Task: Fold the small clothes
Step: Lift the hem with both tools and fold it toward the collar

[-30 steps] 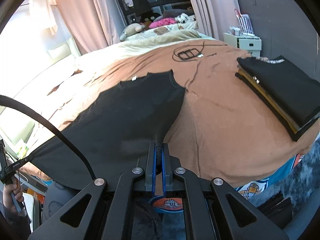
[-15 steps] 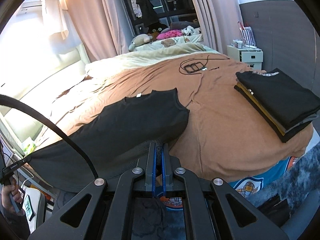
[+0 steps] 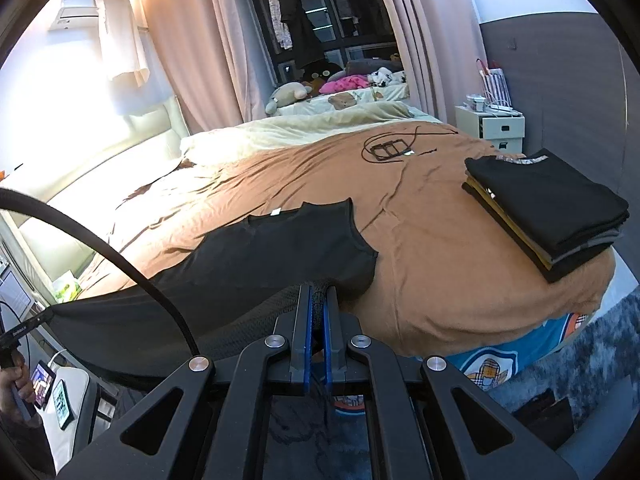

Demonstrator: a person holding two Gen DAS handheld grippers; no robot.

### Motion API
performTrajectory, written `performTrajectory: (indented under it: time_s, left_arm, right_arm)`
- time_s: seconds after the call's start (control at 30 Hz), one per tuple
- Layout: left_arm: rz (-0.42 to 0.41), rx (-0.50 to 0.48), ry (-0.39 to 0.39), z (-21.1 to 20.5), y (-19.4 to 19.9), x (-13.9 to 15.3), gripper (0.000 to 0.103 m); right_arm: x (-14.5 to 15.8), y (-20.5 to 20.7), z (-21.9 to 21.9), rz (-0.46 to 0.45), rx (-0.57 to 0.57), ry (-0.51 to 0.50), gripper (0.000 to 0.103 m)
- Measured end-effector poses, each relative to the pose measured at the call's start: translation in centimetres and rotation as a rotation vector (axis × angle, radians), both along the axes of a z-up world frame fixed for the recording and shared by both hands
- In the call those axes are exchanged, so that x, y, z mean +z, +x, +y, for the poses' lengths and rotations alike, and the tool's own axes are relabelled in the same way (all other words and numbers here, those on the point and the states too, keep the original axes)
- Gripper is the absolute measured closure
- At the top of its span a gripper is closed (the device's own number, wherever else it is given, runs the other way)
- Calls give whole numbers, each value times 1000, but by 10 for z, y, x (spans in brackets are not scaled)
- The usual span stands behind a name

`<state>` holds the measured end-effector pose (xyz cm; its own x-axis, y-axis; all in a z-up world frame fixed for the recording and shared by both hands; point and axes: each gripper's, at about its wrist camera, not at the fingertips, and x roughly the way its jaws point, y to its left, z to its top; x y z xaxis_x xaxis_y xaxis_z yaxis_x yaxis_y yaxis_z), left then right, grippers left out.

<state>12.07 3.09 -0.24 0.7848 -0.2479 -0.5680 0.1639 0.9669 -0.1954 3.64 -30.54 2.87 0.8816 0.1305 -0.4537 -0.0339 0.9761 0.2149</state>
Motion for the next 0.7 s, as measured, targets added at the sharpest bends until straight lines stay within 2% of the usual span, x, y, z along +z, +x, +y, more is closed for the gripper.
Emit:
performTrajectory:
  time_s: [0.3, 0.7]
  left_arm:
    - [18, 19, 10, -7, 23, -2, 98]
    - [71, 47, 51, -20, 99, -7, 98]
  right_arm:
    - [3, 31, 3, 29, -2, 2, 102]
    - [8, 109, -1, 71, 1, -5, 102]
